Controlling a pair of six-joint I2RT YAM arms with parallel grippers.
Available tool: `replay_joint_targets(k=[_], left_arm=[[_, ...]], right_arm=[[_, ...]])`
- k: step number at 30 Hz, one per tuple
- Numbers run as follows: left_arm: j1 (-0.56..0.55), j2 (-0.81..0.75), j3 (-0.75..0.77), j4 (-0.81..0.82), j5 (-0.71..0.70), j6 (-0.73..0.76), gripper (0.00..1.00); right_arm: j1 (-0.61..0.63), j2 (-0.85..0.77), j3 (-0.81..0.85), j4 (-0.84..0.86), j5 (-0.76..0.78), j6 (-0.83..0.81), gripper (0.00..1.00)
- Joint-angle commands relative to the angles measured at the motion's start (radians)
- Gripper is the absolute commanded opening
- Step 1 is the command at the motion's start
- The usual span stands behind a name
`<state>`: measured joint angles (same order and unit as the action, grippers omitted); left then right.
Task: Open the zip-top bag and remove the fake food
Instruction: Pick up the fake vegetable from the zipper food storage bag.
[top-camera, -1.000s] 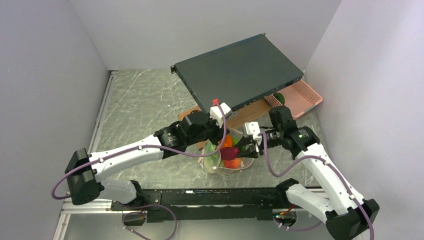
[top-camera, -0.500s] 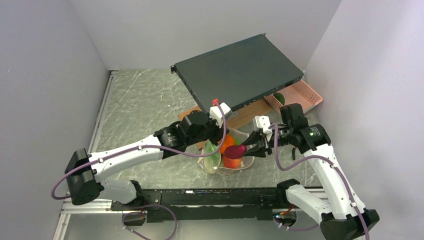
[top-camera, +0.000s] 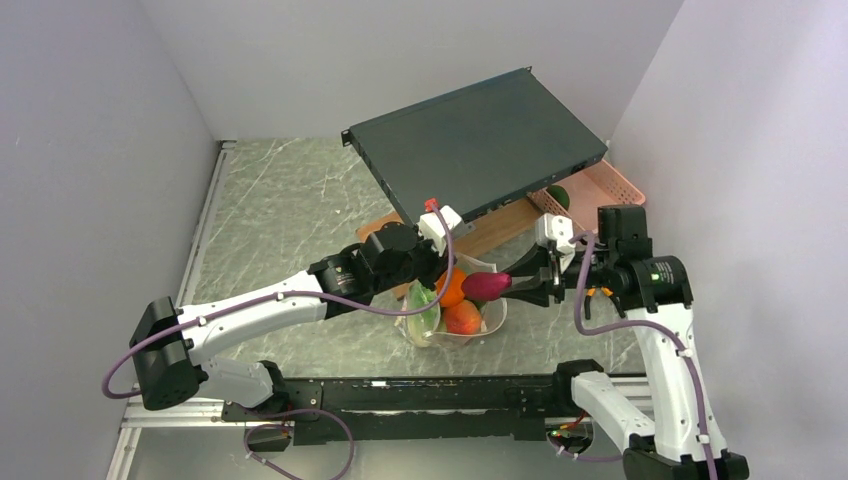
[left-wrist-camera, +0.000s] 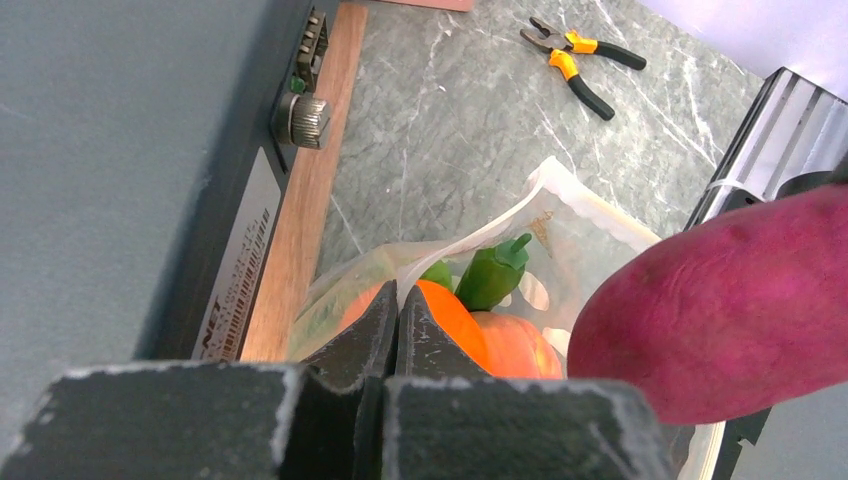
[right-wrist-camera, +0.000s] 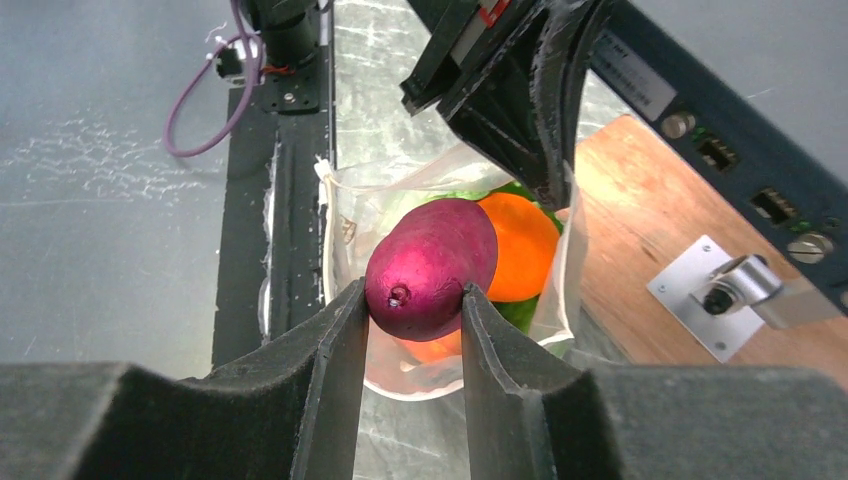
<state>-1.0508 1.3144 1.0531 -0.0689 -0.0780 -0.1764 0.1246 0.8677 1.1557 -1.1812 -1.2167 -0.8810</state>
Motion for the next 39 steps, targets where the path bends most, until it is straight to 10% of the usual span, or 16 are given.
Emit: replay_joint_targets(k=[1,27,39], left_arm=[[0.009,-0.033,0.015,0.011,-0.069,0.005,0.00],[0.009,-0.055,-0.008,0.018,-0.062,0.052,0.00],[0.009,-0.053,-0.015,0.047,-0.018,0.074,0.00]], right_arm=[[-0.045,-0.029,0.074,-0.034,-0.056,0.062,0.00],[-0.385,-0.107,-0.047,0.326,-0.028,0.541,0.00],[-0.424,-0.112,-0.279,0.653,0.302,0.821,0.00]])
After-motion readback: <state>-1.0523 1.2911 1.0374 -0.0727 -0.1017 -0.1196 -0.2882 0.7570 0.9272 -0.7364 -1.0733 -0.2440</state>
